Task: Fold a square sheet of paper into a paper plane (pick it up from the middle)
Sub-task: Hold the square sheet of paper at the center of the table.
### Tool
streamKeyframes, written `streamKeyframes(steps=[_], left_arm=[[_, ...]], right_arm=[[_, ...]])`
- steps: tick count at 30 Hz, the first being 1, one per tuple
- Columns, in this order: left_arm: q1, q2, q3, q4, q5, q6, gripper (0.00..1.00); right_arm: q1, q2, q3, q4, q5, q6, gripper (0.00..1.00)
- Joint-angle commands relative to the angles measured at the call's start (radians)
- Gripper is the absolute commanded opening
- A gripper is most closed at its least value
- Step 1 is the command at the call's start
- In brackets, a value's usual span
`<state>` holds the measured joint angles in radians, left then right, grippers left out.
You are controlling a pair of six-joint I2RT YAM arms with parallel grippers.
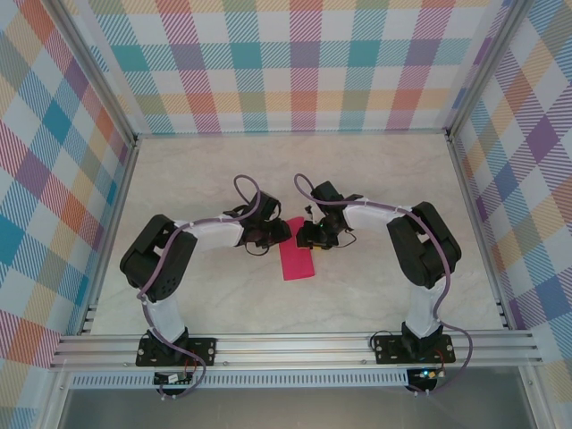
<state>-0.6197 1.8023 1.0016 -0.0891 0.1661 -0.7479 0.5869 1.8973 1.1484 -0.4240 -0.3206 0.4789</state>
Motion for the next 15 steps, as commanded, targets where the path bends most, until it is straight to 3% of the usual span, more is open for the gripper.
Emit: streamKeyframes(steps=[1, 8, 15], left_arm=[[-0.008, -0.059, -0.001, -0.027, -0.034, -0.007, 0.38], [0.004, -0.108, -0.039, -0.037, -0.059, -0.011, 0.50], [0.024, -0.144, -0.073, -0.038, -0.068, -0.025, 0.53]], right_arm=[[-0.001, 0.018, -0.037, 0.025, 0.028, 0.033, 0.40], [-0.009, 0.023, -0.058, 0.032, 0.044, 0.069, 0.38], [-0.016, 0.022, -0.069, 0.038, 0.051, 0.088, 0.37]])
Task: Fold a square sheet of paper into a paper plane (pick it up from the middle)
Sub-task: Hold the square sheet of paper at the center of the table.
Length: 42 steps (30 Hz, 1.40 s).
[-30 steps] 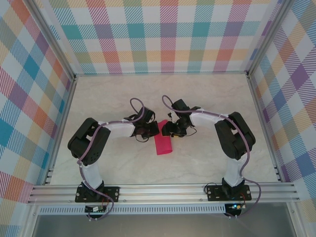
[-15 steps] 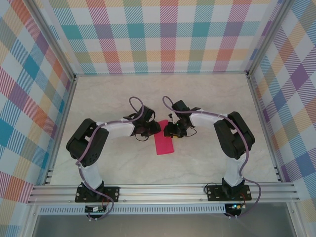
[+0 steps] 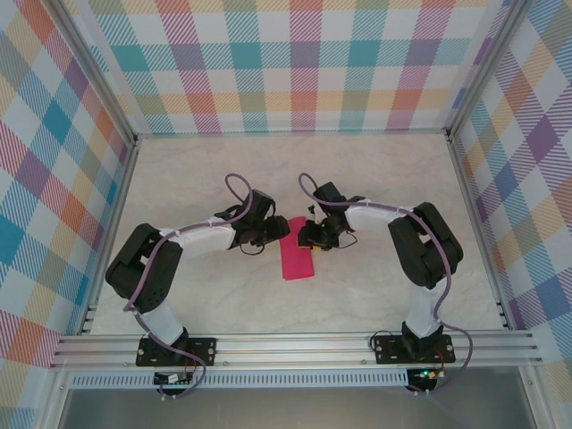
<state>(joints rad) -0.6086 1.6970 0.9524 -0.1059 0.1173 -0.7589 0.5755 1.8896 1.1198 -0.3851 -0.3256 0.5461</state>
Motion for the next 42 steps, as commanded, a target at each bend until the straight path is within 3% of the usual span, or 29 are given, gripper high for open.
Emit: streamKeyframes(steps=[1, 17, 23, 30, 42], left_arm=[[0.016, -0.042, -0.028, -0.020, -0.022, -0.015, 0.53], [0.032, -0.040, -0.047, 0.001, -0.014, -0.030, 0.54], [0.033, -0.045, -0.049, -0.010, -0.030, -0.027, 0.54], [0.044, -0.057, -0.053, -0.031, -0.051, -0.031, 0.54], [0.046, -0.051, -0.049, -0.014, -0.018, -0.034, 0.54]], right_arm=[[-0.005, 0.031, -0.041, -0.003, 0.056, 0.023, 0.37], [-0.031, 0.046, -0.068, 0.021, 0.059, 0.080, 0.38], [-0.031, 0.042, -0.063, 0.007, 0.053, 0.006, 0.43], [-0.031, 0.037, -0.051, -0.045, 0.072, -0.137, 0.42], [-0.030, 0.077, -0.015, -0.074, 0.115, -0.140, 0.39]])
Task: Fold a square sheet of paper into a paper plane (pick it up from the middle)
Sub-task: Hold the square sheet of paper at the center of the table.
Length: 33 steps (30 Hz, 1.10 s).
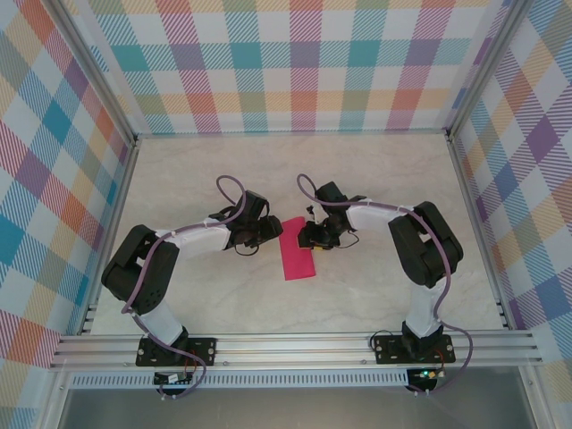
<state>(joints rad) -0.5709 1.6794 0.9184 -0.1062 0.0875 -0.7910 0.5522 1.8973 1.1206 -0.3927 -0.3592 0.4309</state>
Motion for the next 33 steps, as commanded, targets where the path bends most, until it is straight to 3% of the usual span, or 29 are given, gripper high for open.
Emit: streamKeyframes(steps=[1, 18, 26, 33], left_arm=[[0.008, -0.033, -0.014, -0.013, 0.014, -0.001, 0.54], [0.005, -0.009, -0.007, 0.013, 0.075, 0.007, 0.50], [-0.007, 0.016, 0.009, 0.031, 0.106, 0.008, 0.48], [-0.023, 0.065, 0.038, 0.067, 0.154, 0.008, 0.40]], right_arm=[[-0.008, 0.071, -0.015, -0.069, 0.150, -0.024, 0.39], [-0.008, 0.105, 0.002, -0.089, 0.172, -0.005, 0.34], [-0.008, 0.112, 0.004, -0.086, 0.164, -0.013, 0.37], [-0.008, 0.113, 0.001, -0.085, 0.153, -0.045, 0.37]])
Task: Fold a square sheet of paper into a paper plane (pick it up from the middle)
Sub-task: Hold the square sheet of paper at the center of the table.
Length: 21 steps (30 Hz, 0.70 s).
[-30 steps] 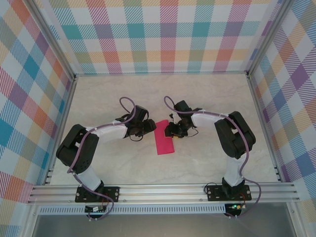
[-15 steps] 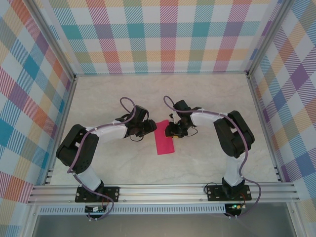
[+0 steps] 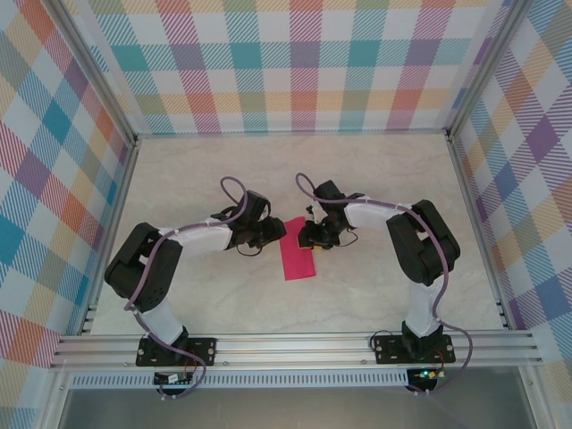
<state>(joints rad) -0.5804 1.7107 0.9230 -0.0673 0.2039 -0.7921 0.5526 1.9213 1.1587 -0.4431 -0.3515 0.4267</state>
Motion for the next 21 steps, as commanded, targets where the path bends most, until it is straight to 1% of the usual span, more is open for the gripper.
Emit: streamKeyframes(steps=[1, 4, 11, 21], left_arm=[[-0.016, 0.042, 0.041, 0.028, 0.041, 0.009, 0.39], [-0.022, 0.064, 0.055, 0.032, 0.046, 0.009, 0.34], [-0.029, 0.073, 0.066, 0.040, 0.051, 0.009, 0.31], [-0.033, 0.116, 0.080, 0.036, 0.058, 0.015, 0.22]], right_arm=[[-0.008, 0.091, -0.038, -0.034, 0.143, -0.047, 0.37], [-0.008, 0.095, -0.035, -0.034, 0.140, -0.056, 0.38], [-0.007, 0.106, -0.031, -0.039, 0.134, -0.063, 0.40], [-0.006, 0.114, -0.031, -0.039, 0.140, -0.054, 0.40]])
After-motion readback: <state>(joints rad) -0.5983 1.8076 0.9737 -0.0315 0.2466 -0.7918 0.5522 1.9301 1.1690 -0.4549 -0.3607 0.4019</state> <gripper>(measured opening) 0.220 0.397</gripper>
